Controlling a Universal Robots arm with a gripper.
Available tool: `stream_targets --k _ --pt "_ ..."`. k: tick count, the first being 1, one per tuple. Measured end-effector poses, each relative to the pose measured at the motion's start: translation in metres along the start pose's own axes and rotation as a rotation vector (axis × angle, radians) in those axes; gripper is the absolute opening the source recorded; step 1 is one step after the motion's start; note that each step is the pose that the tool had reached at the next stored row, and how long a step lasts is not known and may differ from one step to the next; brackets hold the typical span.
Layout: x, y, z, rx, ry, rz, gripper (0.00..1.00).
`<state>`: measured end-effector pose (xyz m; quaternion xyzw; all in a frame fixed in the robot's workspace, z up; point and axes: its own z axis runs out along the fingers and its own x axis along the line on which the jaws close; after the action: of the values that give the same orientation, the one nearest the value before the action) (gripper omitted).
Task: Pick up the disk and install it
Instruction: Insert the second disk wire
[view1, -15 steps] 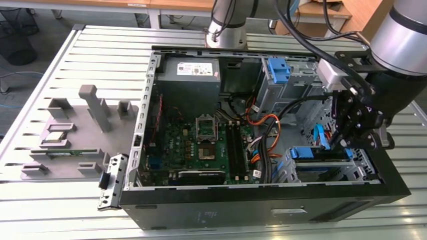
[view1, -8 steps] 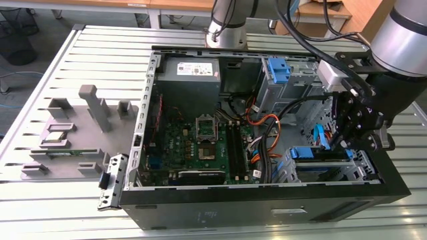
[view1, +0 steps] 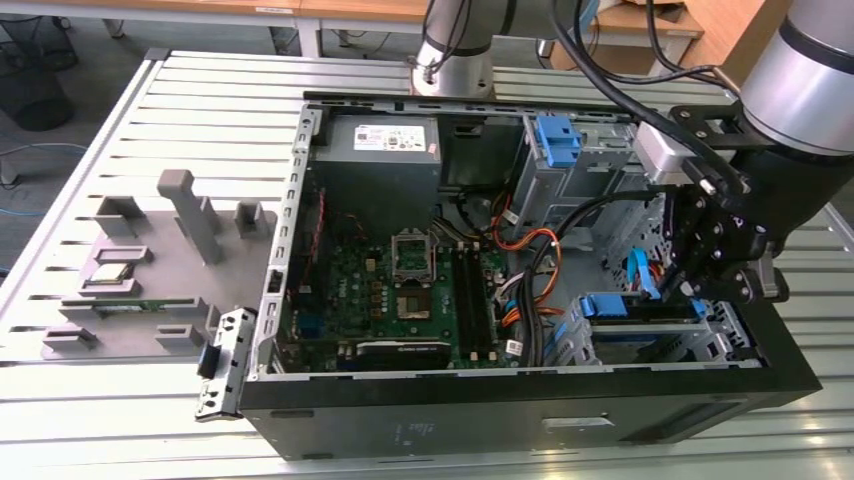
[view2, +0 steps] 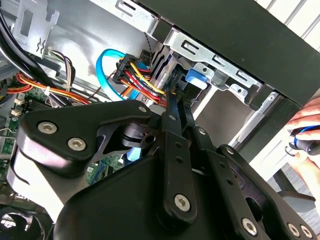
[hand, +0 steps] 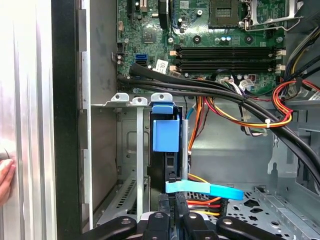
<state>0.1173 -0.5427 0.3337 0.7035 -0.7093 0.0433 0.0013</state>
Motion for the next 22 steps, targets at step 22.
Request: stream_targets --k 22 --pt "0.0004 -0.0001 -0.0021 -0.0003 -0.0285 0.002 0.16"
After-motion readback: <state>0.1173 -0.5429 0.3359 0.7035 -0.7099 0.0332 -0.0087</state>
